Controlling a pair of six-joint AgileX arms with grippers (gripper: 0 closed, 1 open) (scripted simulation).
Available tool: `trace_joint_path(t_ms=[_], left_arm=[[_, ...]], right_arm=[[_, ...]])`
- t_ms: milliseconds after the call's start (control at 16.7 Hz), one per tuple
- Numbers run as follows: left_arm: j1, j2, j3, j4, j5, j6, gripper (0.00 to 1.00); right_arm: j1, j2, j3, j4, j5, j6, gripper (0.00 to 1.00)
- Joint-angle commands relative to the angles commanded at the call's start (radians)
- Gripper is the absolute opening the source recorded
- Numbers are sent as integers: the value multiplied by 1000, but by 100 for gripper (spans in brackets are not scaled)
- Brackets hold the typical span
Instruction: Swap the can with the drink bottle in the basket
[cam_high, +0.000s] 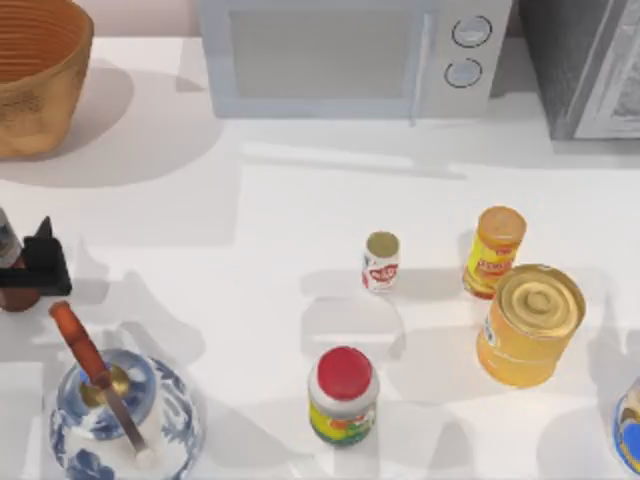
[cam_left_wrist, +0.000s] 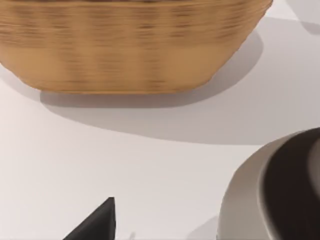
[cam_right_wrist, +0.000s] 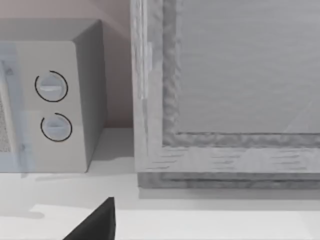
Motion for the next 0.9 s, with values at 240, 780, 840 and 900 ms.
trace_joint_path(t_ms=[240,780,840,900], left_arm=[[0,0,0,0,0,0,92],[0,0,0,0,0,0,25],[0,0,0,0,0,0,17],[0,0,0,0,0,0,10]], right_arm=[[0,0,0,0,0,0,100],[0,0,0,0,0,0,100],[0,0,0,0,0,0,100],[0,0,0,0,0,0,100]])
